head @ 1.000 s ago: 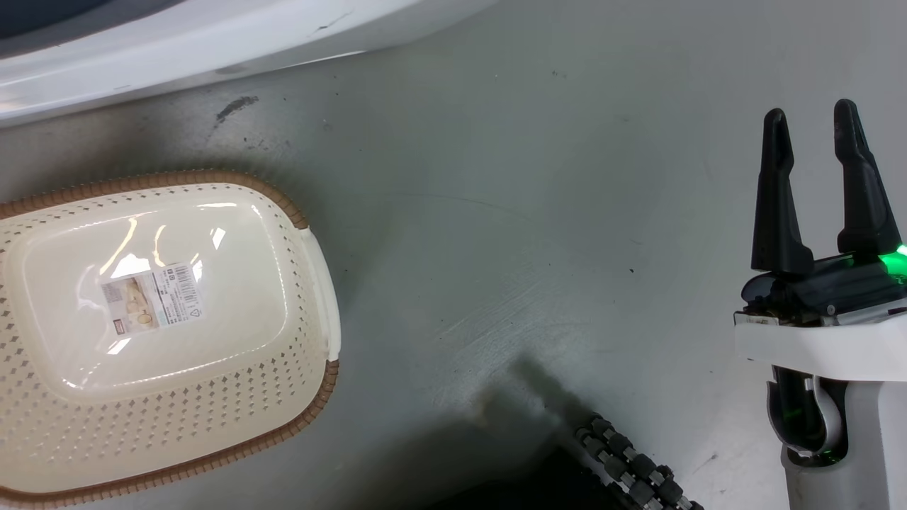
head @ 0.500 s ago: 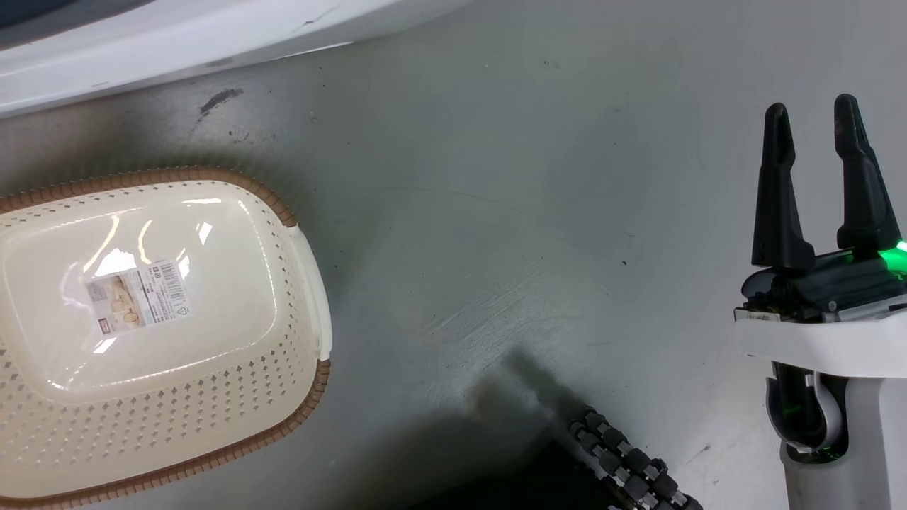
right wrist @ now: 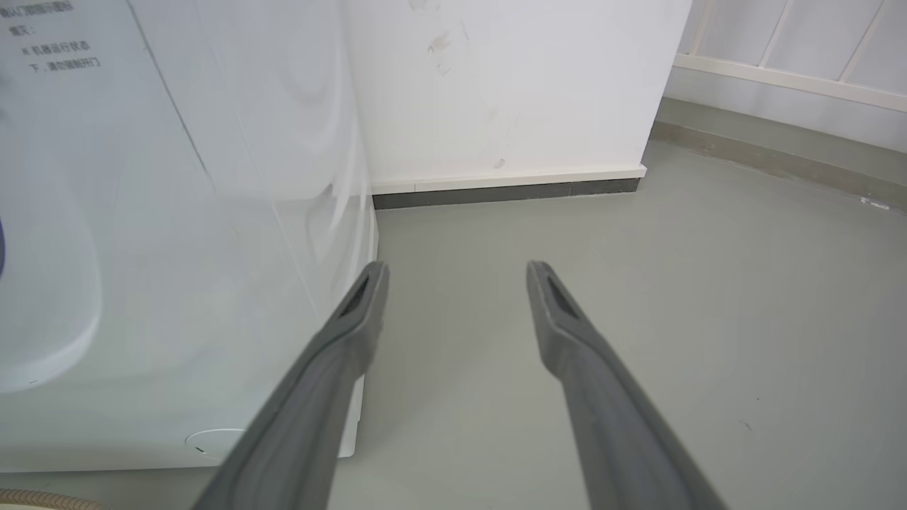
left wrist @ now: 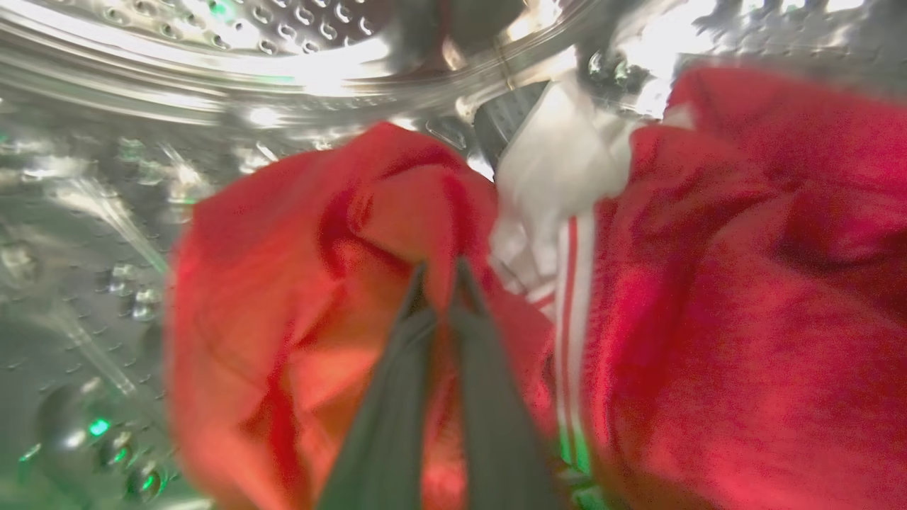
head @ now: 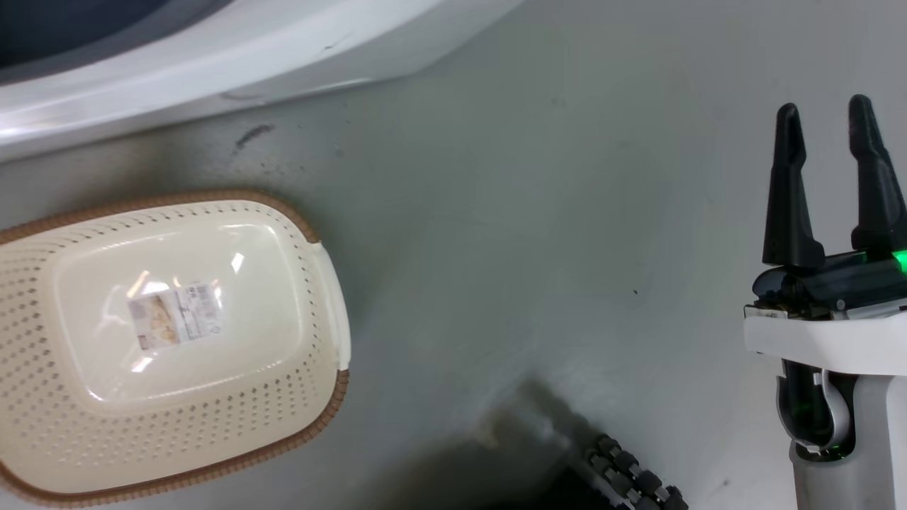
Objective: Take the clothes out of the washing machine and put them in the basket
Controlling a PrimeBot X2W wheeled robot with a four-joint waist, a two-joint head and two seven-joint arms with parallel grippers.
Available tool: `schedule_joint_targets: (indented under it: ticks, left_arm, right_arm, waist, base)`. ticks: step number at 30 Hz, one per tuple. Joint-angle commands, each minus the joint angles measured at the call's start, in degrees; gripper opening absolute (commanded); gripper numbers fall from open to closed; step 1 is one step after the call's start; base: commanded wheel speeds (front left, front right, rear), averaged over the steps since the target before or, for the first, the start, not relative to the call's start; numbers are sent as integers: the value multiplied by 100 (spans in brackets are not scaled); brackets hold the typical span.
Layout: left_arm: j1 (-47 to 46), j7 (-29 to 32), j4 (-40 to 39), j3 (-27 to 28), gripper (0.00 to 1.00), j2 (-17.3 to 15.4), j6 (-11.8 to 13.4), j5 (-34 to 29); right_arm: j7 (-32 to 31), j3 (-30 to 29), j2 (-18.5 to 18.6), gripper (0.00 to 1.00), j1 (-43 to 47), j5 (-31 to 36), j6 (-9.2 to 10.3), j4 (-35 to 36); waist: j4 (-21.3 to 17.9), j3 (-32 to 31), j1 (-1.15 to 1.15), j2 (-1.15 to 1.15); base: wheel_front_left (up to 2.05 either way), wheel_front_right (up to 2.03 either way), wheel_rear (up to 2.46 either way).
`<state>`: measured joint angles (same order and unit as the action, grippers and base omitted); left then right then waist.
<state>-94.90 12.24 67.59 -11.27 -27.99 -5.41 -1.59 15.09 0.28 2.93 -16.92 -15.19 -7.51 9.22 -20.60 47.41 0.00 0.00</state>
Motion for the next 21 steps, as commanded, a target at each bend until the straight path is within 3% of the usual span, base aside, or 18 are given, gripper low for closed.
schedule_joint_targets:
  ticks: [1, 16, 21]
  left_arm:
    - [221, -234, 26, 32, 0, 113, -14, 96]
    - [2028, -2311, 130, 90, 0, 1056, -172, 789]
    - [2741, -2661, -82, 30, 0, 1236, -192, 928]
  right_arm:
    - [12, -56, -9, 100, 58, 77, 4, -14]
    - [12, -201, -6, 100, 525, 710, 5, -136]
    - [12, -236, -6, 100, 739, 832, 5, -192]
  waist:
    - [186, -289, 0, 0]
    - [978, -1837, 0, 0]
    - [1126, -2304, 0, 0]
  base:
    - [0, 0, 0]
    - [0, 0, 0]
    - [0, 0, 0]
